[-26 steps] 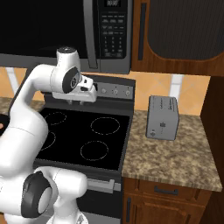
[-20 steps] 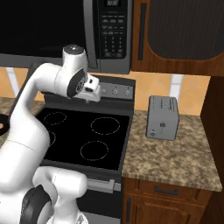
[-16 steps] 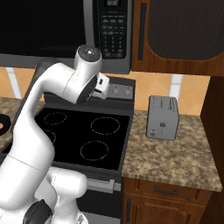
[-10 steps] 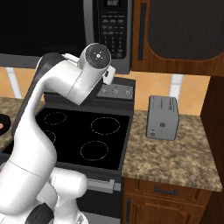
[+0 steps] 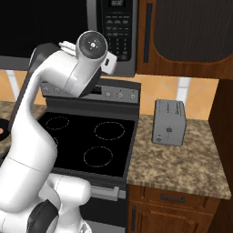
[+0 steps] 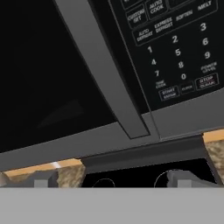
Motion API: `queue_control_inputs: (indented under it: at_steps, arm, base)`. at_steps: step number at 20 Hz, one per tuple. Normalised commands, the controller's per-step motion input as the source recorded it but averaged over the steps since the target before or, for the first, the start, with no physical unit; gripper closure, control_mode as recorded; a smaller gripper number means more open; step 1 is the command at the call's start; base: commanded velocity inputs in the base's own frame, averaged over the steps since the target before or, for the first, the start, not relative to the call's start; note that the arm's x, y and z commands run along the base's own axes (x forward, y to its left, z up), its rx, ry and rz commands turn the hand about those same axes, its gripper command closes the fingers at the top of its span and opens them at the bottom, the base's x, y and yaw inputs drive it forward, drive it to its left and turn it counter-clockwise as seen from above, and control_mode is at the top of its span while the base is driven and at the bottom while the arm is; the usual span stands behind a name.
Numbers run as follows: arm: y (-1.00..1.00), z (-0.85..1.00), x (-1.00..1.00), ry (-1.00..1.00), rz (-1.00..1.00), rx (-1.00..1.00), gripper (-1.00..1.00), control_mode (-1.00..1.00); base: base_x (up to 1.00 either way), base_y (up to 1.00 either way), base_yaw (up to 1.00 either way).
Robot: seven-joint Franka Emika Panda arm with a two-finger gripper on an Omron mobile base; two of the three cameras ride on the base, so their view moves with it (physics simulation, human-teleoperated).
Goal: Open the microwave, place the bowl with waffle inside the microwave, then close the microwave door and turn it on.
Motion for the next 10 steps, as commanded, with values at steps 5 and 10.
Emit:
queue_control_inputs:
  at_steps: [5,10]
  arm:
    - [0.00,0.15,0.00,0.00,0.00,-0.18,-1.00,-1.00]
    - [0.01,0.25,0.00,0.00,-0.06,-0.22,-1.00,-1.00]
  base:
    - [0.00,0.00,0.00]
    - [0.00,0.00,0.00]
